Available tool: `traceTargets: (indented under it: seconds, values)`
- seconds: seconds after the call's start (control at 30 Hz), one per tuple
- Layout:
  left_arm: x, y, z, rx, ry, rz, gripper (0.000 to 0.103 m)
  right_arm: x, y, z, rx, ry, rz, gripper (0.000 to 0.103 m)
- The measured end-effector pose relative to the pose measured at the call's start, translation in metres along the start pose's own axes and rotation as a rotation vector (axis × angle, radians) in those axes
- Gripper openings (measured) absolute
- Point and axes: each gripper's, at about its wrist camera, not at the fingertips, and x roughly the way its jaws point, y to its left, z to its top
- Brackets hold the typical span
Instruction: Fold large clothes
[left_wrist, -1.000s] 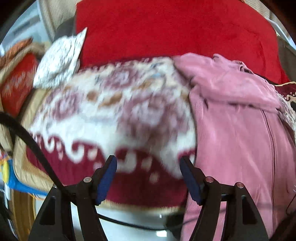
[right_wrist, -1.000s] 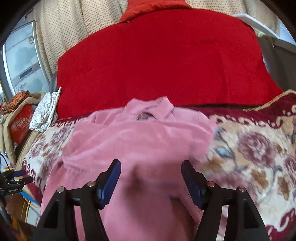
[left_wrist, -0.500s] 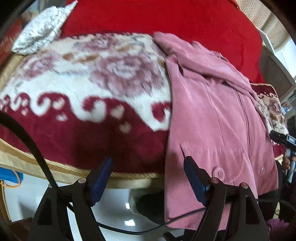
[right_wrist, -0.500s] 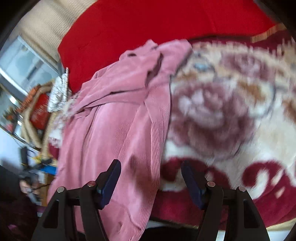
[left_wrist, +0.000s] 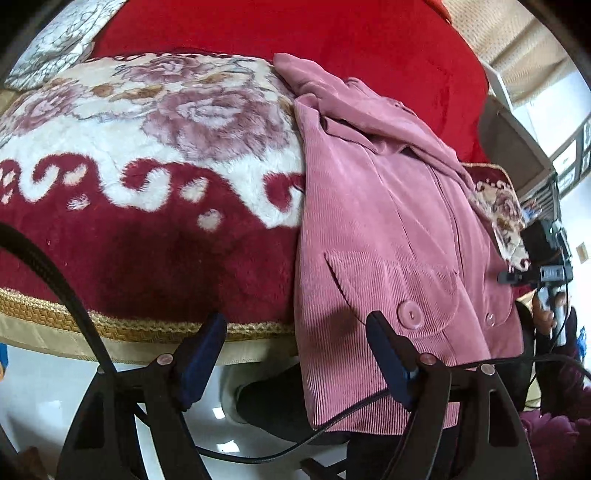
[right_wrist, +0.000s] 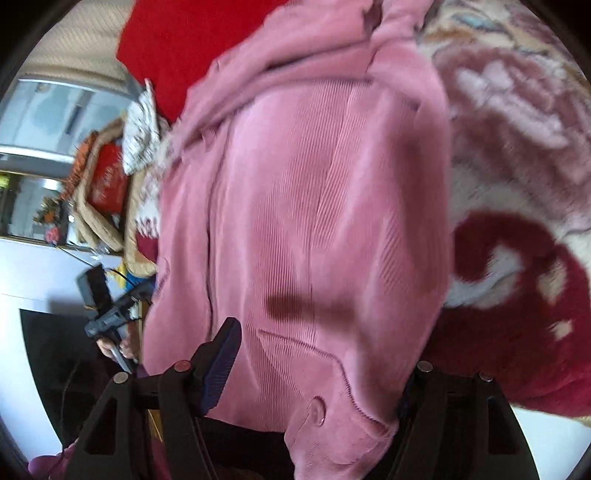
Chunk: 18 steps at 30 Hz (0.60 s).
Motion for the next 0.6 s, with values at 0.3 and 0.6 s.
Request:
traceTargets:
  seconds: [0.3,0.6]
  values:
    - [0.021,0.019,-0.003,-0.083,0.098,-0.103,0.081,0.021,0.009,-0.022,0.009,0.001,0.061,0.071]
    - [0.031,0.020,-0.017,-0.138,0.111,-0.293,0.081,0.030,0.002,-0.040,0.042,0.005,0.104,0.045]
